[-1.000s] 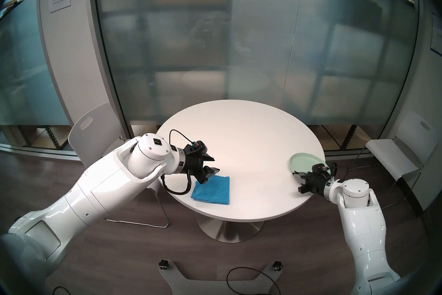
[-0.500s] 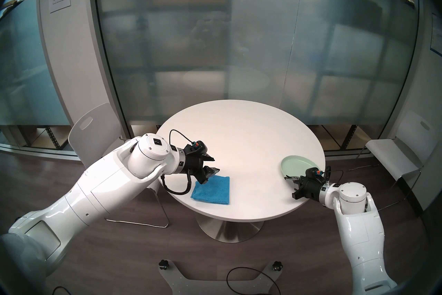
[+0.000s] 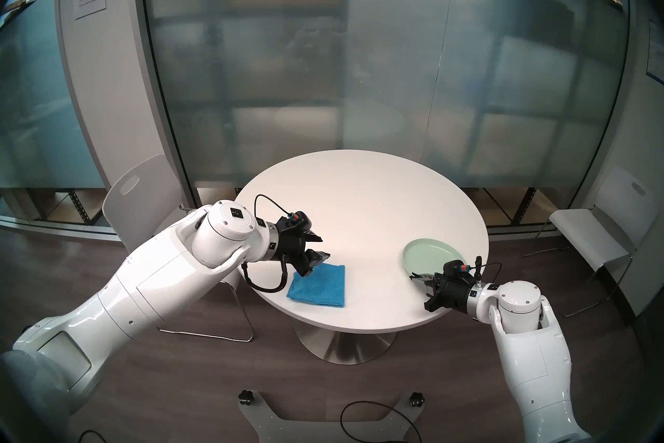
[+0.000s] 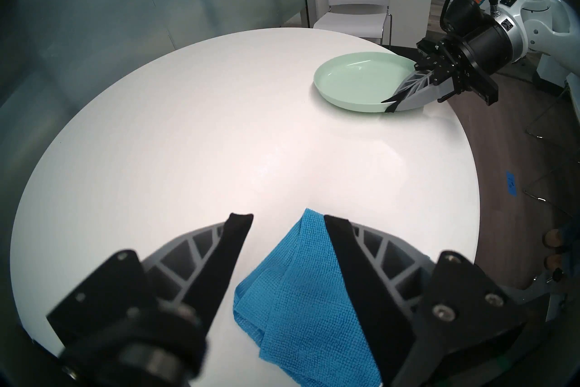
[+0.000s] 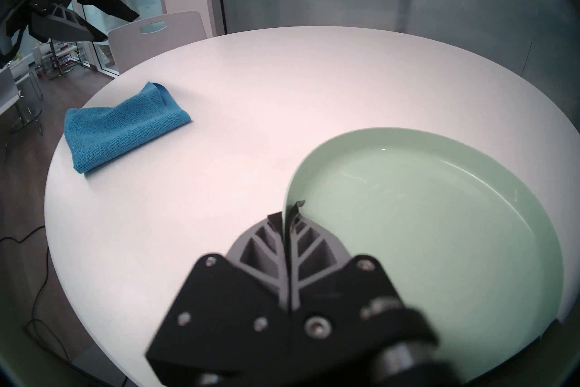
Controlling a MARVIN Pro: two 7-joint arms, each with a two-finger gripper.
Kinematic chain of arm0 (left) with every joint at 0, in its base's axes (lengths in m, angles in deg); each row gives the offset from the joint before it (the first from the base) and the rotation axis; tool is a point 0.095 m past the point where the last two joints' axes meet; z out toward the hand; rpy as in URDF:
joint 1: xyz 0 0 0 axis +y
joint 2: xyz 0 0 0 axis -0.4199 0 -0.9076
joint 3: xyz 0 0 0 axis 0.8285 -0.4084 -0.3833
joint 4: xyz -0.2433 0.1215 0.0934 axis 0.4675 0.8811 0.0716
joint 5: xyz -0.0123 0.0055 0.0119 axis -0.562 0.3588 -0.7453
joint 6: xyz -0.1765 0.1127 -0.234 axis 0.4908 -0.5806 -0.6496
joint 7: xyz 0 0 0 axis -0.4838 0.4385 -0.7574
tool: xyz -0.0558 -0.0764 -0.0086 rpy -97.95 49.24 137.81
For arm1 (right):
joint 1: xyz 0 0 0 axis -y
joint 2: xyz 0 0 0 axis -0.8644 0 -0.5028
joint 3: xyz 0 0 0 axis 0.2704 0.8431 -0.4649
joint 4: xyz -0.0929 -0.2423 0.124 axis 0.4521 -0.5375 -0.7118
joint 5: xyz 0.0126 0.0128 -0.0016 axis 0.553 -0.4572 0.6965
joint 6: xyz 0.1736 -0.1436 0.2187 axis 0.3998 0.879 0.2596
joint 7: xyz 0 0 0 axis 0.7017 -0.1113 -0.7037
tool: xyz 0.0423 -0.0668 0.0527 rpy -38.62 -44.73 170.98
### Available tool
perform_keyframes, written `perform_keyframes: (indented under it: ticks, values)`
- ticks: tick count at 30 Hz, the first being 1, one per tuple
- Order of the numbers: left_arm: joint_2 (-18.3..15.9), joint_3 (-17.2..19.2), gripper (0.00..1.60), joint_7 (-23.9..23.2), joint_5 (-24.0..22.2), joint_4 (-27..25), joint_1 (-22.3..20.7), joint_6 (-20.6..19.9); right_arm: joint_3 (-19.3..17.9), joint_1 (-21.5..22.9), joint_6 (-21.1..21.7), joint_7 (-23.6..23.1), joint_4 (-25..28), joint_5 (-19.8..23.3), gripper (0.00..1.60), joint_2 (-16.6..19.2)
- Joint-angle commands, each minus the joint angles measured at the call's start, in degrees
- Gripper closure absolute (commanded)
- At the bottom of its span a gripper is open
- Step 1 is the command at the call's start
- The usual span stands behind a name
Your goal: Fold the napkin in half twice and place it beside the plate
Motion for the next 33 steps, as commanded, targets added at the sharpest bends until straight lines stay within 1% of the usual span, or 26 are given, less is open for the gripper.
perform_keyframes:
  ticks: [1, 18, 33]
  values:
    - [-0.1, 0.5, 0.48, -0.1, 0.0, -0.8, -0.8, 0.2, 1.6, -0.9, -0.2, -0.2, 3.7, 0.2, 1.60, -1.6]
    - [-0.1, 0.5, 0.48, -0.1, 0.0, -0.8, -0.9, 0.2, 3.7, -5.8, 0.9, -1.3, 8.9, -0.2, 1.60, -2.2]
    - [-0.1, 0.5, 0.48, -0.1, 0.0, -0.8, -0.9, 0.2, 6.0, -5.9, 1.1, -1.4, 8.4, -1.1, 1.60, -2.6]
